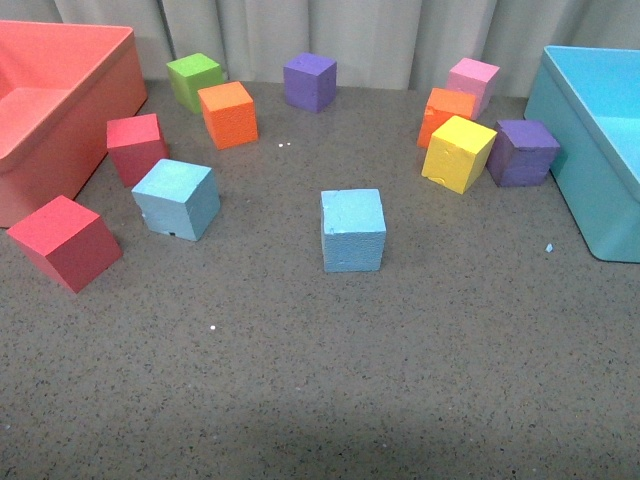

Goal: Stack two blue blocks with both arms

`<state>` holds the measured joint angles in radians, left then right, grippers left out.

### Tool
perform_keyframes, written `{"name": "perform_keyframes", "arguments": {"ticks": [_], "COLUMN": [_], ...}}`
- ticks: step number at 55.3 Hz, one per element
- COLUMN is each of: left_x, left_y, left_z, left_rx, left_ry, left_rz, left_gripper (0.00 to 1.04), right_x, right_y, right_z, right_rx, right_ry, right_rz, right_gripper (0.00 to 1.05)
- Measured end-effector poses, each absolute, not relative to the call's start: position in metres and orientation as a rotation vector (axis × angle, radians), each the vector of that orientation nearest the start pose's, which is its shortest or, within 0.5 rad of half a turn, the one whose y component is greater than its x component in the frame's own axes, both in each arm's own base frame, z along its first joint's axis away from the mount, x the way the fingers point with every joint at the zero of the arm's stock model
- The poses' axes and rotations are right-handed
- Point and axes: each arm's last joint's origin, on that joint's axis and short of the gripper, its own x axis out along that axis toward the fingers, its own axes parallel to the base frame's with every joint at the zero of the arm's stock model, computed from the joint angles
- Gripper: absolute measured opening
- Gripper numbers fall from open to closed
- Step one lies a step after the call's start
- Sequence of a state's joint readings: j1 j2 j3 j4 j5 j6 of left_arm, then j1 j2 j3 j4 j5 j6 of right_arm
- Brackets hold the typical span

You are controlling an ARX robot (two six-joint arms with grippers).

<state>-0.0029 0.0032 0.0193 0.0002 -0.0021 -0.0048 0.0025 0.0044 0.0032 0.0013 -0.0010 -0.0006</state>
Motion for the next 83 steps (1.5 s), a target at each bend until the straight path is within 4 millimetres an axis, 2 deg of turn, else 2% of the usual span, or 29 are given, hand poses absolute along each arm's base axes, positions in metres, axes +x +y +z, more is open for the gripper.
{"name": "perform_keyframes", "arguments": {"ticks": [9, 11, 15, 20, 23, 29, 34, 36, 37, 43, 53, 58, 62, 68, 83], "left_x": [0.097, 0.097, 0.099, 0.114, 0.128, 0.169, 0.204, 0.226, 0.23, 0.288, 0.335, 0.366, 0.382, 0.395, 0.416], "left_y": [0.0, 0.0, 0.0, 0.0, -0.002, -0.008, -0.015, -0.019, -0.019, -0.03, -0.039, -0.046, -0.049, -0.051, -0.054], "left_z": [0.17, 0.17, 0.168, 0.168, 0.172, 0.187, 0.19, 0.185, 0.183, 0.159, 0.145, 0.137, 0.132, 0.125, 0.107], "left_rx": [-0.005, -0.005, -0.021, -0.04, -0.041, -0.051, -0.042, -0.032, -0.026, 0.058, 0.087, 0.057, 0.03, 0.033, 0.061], "left_ry": [-0.017, -0.014, 0.18, 0.335, 0.353, 0.366, 0.407, 0.466, 0.479, 0.653, 0.743, 0.802, 0.817, 0.834, 0.881], "left_rz": [-0.001, -0.001, -0.023, -0.014, -0.023, -0.064, -0.103, -0.121, -0.125, -0.16, -0.202, -0.233, -0.234, -0.224, -0.213], "left_gripper": [0.98, 0.98, 0.98, 0.98, 0.98, 0.98, 0.98, 0.98, 0.98, 0.98, 0.98, 0.98, 0.98, 0.98, 0.98], "right_x": [0.098, 0.098, 0.098, 0.098, 0.098, 0.098, 0.098, 0.098, 0.098, 0.098, 0.098, 0.098, 0.098, 0.098, 0.098], "right_y": [0.0, 0.0, 0.0, 0.0, 0.0, 0.0, 0.0, 0.0, 0.0, 0.0, 0.0, 0.0, 0.0, 0.0, 0.0], "right_z": [0.164, 0.164, 0.164, 0.164, 0.164, 0.164, 0.164, 0.164, 0.164, 0.164, 0.164, 0.164, 0.164, 0.164, 0.164], "right_rx": [0.0, 0.001, 0.0, 0.0, 0.0, 0.0, 0.0, 0.0, 0.0, 0.0, 0.0, 0.0, 0.0, 0.0, 0.0], "right_ry": [0.0, 0.0, 0.0, -0.001, -0.001, -0.001, -0.001, -0.001, -0.001, -0.001, -0.001, -0.001, -0.001, -0.001, -0.001], "right_rz": [0.003, 0.003, 0.003, 0.004, 0.004, 0.004, 0.004, 0.004, 0.004, 0.004, 0.004, 0.004, 0.004, 0.004, 0.004], "right_gripper": [0.96, 0.97, 0.95, 0.95, 0.95, 0.95, 0.95, 0.95, 0.95, 0.95, 0.95, 0.95, 0.95, 0.95, 0.95]}}
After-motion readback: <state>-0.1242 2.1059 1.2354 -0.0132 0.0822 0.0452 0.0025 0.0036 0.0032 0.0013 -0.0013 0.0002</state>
